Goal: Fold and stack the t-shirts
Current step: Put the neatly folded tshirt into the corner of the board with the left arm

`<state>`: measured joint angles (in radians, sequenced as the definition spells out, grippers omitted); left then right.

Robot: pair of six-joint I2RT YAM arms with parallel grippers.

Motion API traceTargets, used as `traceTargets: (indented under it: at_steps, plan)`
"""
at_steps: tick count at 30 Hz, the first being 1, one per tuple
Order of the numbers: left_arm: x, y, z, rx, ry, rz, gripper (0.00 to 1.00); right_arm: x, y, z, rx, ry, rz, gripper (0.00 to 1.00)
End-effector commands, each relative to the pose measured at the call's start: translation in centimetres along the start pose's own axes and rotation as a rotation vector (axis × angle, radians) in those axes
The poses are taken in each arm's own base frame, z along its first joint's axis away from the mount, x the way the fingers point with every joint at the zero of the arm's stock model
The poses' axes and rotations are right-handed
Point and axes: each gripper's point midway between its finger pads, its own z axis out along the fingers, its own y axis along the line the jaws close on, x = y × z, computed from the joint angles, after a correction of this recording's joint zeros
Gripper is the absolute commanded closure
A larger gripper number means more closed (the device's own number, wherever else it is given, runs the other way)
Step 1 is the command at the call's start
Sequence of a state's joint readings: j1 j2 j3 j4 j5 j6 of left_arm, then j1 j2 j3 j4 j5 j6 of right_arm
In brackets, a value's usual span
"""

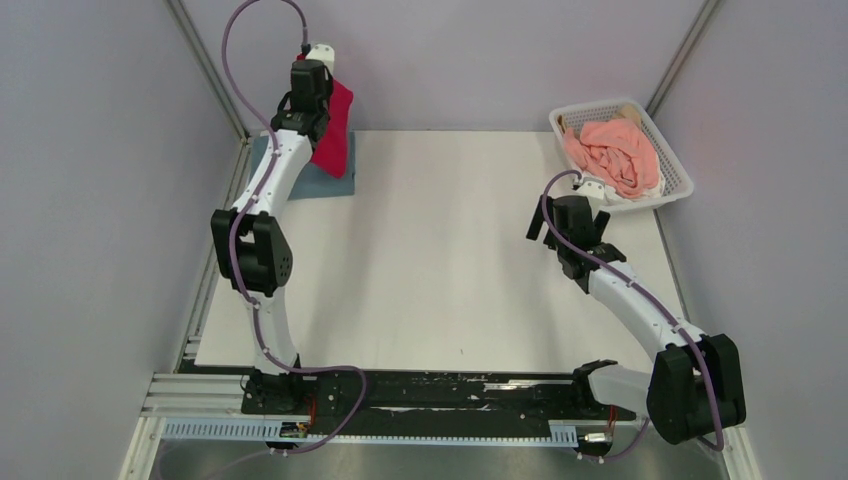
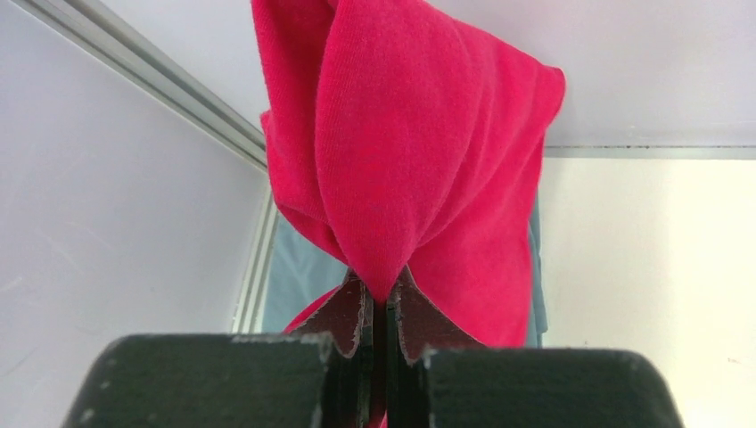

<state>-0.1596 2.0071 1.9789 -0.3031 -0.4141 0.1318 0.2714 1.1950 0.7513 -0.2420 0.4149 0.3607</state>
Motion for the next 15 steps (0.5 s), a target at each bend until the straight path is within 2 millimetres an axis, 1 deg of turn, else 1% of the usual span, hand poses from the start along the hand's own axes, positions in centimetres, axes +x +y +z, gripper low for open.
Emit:
traceTargets:
  at_steps: [1, 4, 8, 11, 15]
  plan:
    - [-3.1, 0.1, -0.2, 0.035, -0.063, -0.092, 1.00, -1.7, -0.1, 0.0, 0.016, -0.056, 0.019, 0.00]
    - [-3.8, 0.0, -0.7, 0.056, -0.078, -0.124, 1.00, -1.6, -0.2, 0.0, 0.023, -0.056, 0.020, 0.00]
    - [-3.6, 0.0, -0.9, 0.059, -0.069, -0.142, 1.00, -1.6, -0.3, 0.0, 0.024, -0.056, 0.022, 0.00]
    - [-2.9, 0.0, -0.6, 0.047, -0.049, -0.146, 1.00, -1.6, -0.3, 0.0, 0.026, -0.054, 0.023, 0.00]
    - [-0.9, 0.0, 0.5, 0.039, 0.006, -0.192, 1.00, -1.6, -0.3, 0.1, 0.030, -0.055, 0.022, 0.00]
